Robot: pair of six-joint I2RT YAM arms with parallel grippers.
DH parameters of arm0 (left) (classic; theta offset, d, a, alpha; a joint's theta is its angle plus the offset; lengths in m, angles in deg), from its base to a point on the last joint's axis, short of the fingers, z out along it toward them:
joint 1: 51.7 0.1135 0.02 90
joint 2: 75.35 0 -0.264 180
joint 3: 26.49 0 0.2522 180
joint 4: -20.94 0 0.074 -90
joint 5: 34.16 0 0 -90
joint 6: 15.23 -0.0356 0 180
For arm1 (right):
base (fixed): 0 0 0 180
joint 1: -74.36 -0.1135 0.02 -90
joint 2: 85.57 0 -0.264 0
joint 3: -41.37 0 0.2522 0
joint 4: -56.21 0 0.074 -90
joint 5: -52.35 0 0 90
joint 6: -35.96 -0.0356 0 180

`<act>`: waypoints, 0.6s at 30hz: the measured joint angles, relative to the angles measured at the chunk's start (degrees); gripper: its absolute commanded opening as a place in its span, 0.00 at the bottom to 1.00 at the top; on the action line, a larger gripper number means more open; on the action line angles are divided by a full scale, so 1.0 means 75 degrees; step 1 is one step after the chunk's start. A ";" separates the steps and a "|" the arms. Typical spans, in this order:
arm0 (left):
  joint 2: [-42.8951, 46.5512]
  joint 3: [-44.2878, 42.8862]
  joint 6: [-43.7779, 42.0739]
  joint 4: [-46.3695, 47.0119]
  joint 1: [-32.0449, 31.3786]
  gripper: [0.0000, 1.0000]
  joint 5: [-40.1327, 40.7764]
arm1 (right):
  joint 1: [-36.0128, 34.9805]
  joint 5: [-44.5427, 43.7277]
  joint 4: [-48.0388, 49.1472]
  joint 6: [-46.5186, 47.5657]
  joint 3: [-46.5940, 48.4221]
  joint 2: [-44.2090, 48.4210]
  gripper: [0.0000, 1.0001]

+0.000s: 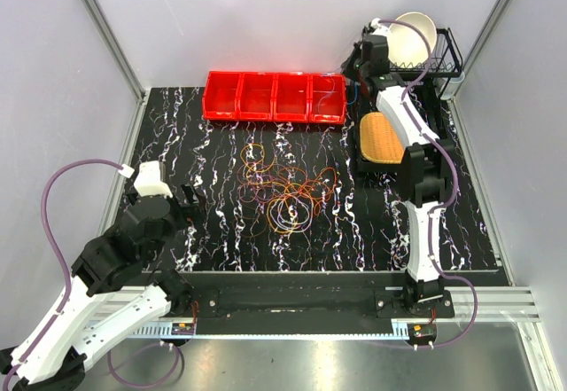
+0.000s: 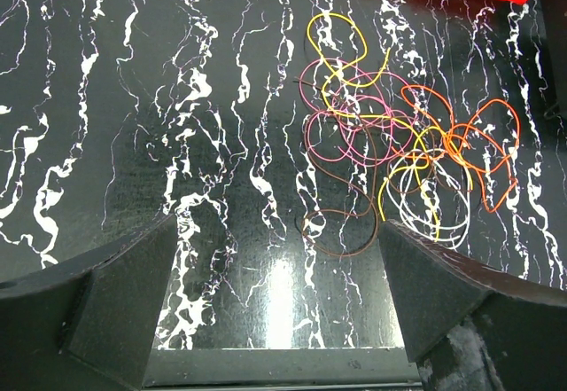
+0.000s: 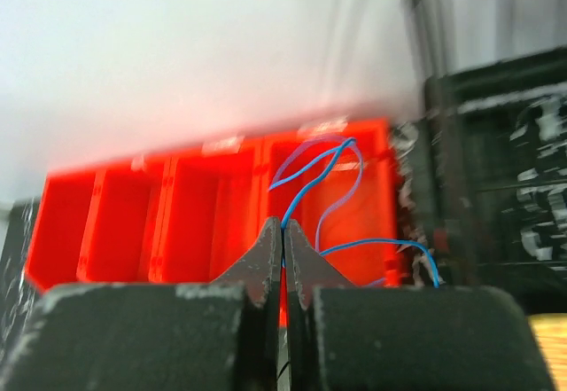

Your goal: Untangle the cables

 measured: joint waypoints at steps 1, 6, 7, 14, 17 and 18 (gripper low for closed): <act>0.0000 0.0000 -0.0003 0.0020 0.0012 0.99 -0.0003 | -0.0003 -0.0178 -0.0015 0.0023 0.0003 0.0090 0.00; 0.0000 0.0000 -0.0047 0.0082 0.0020 0.99 -0.0009 | -0.0079 -0.0714 -0.0169 0.0146 0.0254 0.0160 0.00; 0.0000 0.0000 -0.0050 0.0085 0.0026 0.99 -0.0012 | -0.0117 -0.0793 -0.0294 0.0175 0.0388 0.0085 0.00; 0.0000 0.0003 -0.0052 0.0082 0.0026 0.99 -0.0026 | -0.0600 -0.1320 -0.1096 0.0408 0.2264 -0.1212 0.00; 0.0003 0.0003 -0.0052 0.0082 0.0032 0.99 -0.0026 | -0.0758 -0.1515 -0.1329 0.0411 0.2541 -0.1562 0.00; 0.0003 0.0003 -0.0055 0.0082 0.0032 0.99 -0.0026 | -0.0790 -0.1574 -0.1376 0.0402 0.2565 -0.1632 0.00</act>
